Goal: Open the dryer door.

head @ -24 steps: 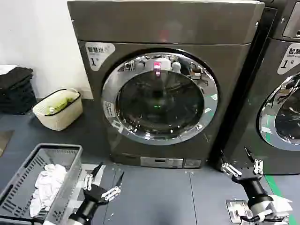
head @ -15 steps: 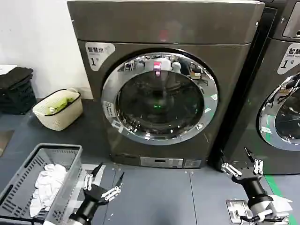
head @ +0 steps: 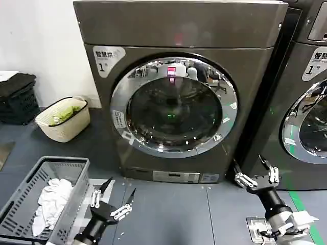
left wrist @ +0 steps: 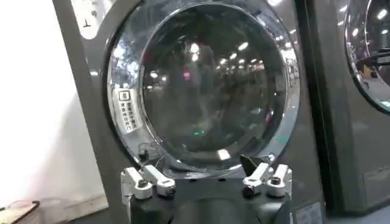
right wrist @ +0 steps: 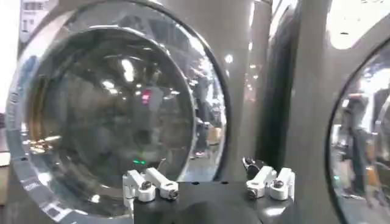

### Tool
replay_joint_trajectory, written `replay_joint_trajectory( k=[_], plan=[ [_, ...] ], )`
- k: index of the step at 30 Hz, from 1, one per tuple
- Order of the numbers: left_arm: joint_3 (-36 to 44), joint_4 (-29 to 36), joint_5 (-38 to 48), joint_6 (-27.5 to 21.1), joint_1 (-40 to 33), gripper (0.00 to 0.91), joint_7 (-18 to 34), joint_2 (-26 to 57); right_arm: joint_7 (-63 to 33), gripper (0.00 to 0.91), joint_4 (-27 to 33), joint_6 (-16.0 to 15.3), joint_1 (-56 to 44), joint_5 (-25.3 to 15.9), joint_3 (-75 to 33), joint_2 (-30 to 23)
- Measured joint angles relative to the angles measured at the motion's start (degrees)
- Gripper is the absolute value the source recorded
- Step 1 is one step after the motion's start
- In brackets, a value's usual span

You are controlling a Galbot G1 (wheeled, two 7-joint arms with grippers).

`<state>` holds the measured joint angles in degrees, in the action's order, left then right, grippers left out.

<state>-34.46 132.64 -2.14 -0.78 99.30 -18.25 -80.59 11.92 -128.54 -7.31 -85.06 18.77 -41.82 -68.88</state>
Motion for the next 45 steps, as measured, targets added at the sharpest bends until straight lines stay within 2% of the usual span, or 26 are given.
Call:
replay_joint_trajectory(
  k=[10, 22, 33, 45],
  plan=[
    [-0.11, 1.65, 0.06, -0.33, 0.60, 0.907, -0.49, 0.28, 1.77, 0.907, 5.77, 2.05, 8.22, 3.86, 6.17, 8.11],
    [-0.54, 2.27, 0.04, -0.38, 1.05, 0.907, -1.09, 0.19, 4.62, 0.907, 14.03, 2.97, 20.00, 8.35, 16.58, 13.98],
    [-0.66, 2.79, 0.02, -0.32, 1.40, 0.907, -1.44, -0.05, 6.19, 0.907, 21.20, 5.48, 31.57, 10.45, 26.01, 15.45],
    [-1.35, 3.50, 0.10, -0.24, 2.01, 0.907, -1.72, -0.15, 6.99, 0.907, 28.09, 6.36, 40.51, 12.11, 34.18, 14.70]
  ],
)
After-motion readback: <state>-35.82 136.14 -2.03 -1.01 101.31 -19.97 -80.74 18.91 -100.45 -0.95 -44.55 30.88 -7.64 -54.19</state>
